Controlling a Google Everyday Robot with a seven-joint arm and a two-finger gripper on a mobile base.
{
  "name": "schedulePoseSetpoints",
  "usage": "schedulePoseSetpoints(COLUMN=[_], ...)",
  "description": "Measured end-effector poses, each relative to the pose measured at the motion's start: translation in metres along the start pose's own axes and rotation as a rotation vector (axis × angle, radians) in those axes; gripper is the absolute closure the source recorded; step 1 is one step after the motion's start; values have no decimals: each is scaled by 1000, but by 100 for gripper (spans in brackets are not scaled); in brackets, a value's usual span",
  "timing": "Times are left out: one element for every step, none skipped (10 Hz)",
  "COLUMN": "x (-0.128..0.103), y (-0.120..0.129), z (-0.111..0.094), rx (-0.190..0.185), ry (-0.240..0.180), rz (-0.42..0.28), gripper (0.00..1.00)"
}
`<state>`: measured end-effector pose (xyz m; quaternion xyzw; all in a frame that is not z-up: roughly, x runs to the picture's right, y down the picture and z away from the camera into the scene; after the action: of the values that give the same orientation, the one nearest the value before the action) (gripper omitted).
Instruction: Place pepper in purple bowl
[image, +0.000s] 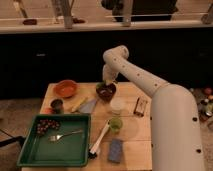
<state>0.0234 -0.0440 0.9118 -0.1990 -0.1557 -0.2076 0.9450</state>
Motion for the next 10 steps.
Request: schedulePoseSetpoints(x=[1,0,0,1,0,-1,-3,-4,-5,-5], y=[0,-1,-1,0,0,0,0,-1,0,1], z=[-3,-6,-7,-7,-7,-5,-2,0,2,3], rx=[2,4,1,-6,-17,-25,-37,-42,-46,-46], ry=[-30,-59,-78,-100,-126,-145,-173,-196,-216,-231], rz=[16,35,52,72,91,103,117,125,133,136], gripper=[100,100,100,100,100,100,100,100,100,100])
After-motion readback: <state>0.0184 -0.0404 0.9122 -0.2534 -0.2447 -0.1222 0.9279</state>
